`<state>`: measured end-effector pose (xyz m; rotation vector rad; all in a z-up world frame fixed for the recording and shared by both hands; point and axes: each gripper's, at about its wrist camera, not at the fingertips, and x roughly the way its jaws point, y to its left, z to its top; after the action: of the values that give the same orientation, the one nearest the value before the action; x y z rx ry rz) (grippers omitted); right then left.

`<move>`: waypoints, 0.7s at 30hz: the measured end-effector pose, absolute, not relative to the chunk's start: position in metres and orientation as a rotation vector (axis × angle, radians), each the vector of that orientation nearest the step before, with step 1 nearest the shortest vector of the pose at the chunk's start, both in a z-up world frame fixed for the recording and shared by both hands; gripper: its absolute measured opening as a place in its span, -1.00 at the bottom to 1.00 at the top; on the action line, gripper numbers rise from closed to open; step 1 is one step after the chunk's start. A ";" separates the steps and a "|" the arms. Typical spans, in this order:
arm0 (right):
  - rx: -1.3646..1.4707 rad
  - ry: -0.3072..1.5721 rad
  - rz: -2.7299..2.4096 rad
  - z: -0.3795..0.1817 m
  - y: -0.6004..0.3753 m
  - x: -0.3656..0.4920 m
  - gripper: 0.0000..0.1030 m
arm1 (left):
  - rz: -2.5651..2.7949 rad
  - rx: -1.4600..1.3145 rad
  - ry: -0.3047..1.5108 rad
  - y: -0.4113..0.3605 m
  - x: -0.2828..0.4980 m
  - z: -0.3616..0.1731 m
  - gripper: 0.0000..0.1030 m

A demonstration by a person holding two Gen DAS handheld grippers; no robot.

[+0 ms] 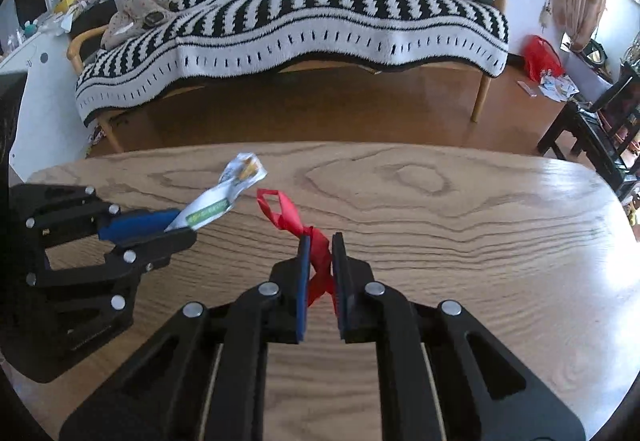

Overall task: Collect trash
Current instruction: 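Grasp the green-white wrapper with the left gripper while the right grasps the red ribbon, then carry the wrapper and ribbon over the black bin and open both grippers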

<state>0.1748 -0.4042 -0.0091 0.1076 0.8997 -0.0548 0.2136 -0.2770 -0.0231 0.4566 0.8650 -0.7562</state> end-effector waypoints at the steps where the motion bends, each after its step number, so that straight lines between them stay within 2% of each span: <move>1: 0.108 0.890 -0.057 0.000 -0.404 0.168 -0.78 | -0.753 0.463 0.862 -0.275 0.208 -0.017 -0.76; 8: 0.137 0.840 -0.057 0.053 -0.402 0.107 -0.78 | -0.734 0.469 0.837 -0.258 0.158 0.033 -0.76; 16: 0.169 0.740 -0.039 0.131 -0.412 -0.029 -0.78 | -0.763 0.470 0.781 -0.270 0.036 0.107 -0.76; 21: 0.174 0.704 -0.083 0.160 -0.431 -0.125 -0.78 | -0.793 0.368 0.780 -0.285 -0.046 0.127 -0.76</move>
<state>-0.1245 -0.4309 0.1600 0.1740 0.7041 -0.0828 -0.0459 -0.2852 0.1272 0.3680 0.7796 -0.7932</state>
